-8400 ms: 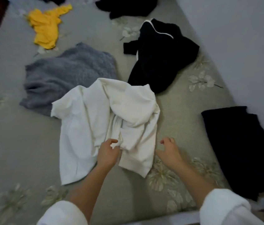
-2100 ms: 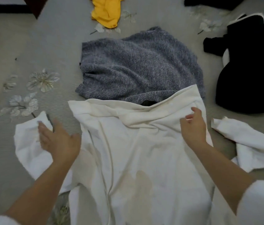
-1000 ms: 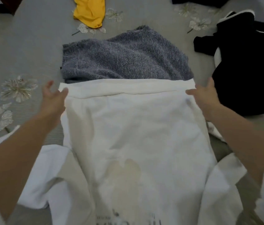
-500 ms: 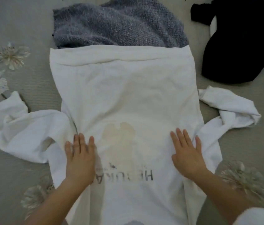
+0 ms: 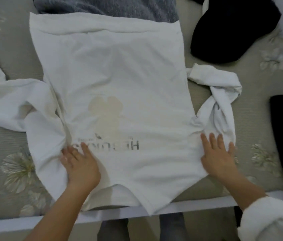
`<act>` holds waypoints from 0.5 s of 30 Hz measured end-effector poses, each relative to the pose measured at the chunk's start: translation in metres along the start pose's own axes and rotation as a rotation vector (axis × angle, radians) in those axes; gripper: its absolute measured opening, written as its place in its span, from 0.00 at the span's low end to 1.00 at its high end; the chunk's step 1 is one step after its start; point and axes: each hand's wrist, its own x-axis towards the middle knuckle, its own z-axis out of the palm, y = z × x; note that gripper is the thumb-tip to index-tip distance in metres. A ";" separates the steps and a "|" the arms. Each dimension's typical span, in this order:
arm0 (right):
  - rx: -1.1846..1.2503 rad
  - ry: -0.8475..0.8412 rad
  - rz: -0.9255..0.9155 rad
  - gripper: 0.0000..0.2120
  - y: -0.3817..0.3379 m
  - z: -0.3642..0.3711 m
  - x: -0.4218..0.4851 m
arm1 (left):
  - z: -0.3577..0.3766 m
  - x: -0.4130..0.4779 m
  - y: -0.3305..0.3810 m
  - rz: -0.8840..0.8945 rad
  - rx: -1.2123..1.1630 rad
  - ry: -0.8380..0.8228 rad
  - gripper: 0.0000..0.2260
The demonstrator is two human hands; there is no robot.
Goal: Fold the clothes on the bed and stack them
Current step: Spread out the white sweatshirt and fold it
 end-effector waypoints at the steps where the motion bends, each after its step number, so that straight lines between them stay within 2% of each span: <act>1: 0.055 -0.022 0.001 0.33 0.005 0.003 -0.003 | 0.001 -0.007 0.011 0.028 -0.071 -0.017 0.34; 4: 0.098 0.026 -0.108 0.31 0.016 0.017 -0.007 | 0.006 -0.040 0.061 0.310 -0.224 0.010 0.38; 6: 0.096 0.084 -0.180 0.30 0.028 0.025 -0.003 | 0.010 -0.063 0.107 0.494 -0.257 0.043 0.36; 10: 0.012 0.166 -0.291 0.28 0.067 0.025 0.014 | 0.021 -0.103 0.201 0.706 -0.346 0.051 0.34; 12: 0.022 0.274 -0.324 0.18 0.087 0.022 0.021 | 0.029 -0.125 0.241 0.768 -0.328 0.013 0.34; 13: 0.103 0.295 -0.322 0.11 0.097 0.018 0.025 | 0.033 -0.134 0.257 0.762 -0.321 -0.007 0.34; 15: 0.488 0.231 -0.248 0.09 0.116 0.005 0.036 | 0.032 -0.141 0.280 0.682 -0.329 0.006 0.32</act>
